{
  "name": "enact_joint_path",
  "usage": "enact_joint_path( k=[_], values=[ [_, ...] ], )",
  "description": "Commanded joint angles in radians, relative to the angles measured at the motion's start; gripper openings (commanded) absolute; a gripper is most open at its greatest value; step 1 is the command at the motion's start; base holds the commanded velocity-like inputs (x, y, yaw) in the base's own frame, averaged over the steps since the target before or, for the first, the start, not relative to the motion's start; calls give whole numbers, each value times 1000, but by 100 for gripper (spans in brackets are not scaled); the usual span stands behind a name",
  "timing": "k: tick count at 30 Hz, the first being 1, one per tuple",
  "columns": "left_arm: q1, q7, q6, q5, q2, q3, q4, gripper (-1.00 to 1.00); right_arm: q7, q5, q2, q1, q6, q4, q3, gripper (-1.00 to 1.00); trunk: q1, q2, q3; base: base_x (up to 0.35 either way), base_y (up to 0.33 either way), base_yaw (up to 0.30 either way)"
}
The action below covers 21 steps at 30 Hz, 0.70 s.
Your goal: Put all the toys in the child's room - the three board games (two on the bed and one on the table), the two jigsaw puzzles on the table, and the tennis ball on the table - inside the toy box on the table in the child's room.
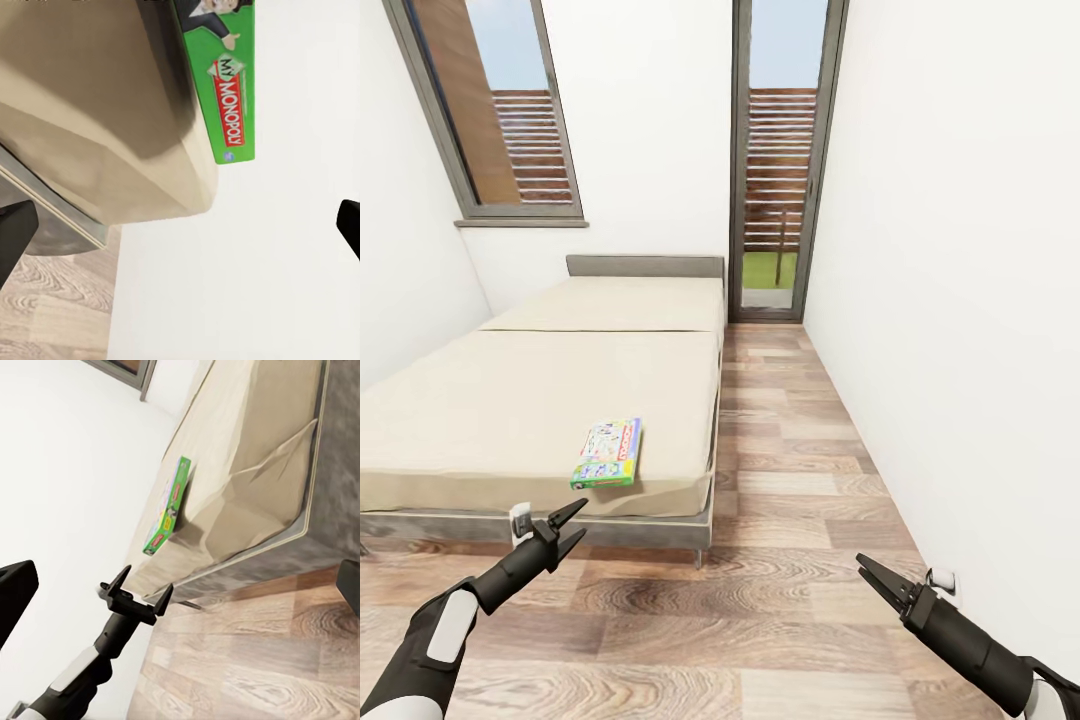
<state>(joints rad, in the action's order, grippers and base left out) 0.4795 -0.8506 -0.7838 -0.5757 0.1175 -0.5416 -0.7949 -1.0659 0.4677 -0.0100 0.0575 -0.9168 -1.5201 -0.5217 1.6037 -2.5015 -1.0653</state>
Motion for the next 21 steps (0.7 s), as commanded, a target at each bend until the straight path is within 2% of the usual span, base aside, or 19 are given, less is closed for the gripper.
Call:
enact_joint_path(
  k=[1, 13, 21],
  values=[
    [1, -2, -5, -1, 0, -1, 0, 100, -3, -1, -1, 1, -4, 0, -2, 100, 0, 0, -1, 45, -2, 0],
    [1, -2, -6, -3, 1, -3, 1, 100, -3, -2, -3, 1, -1, -5, -1, 100, 0, 0, -1, 78, 0, 0],
    [1, -1, -5, -2, 2, -3, 1, 100, -2, -1, -3, 1, 0, -1, -2, 100, 0, 0, -1, 192, 78, 0]
  ],
)
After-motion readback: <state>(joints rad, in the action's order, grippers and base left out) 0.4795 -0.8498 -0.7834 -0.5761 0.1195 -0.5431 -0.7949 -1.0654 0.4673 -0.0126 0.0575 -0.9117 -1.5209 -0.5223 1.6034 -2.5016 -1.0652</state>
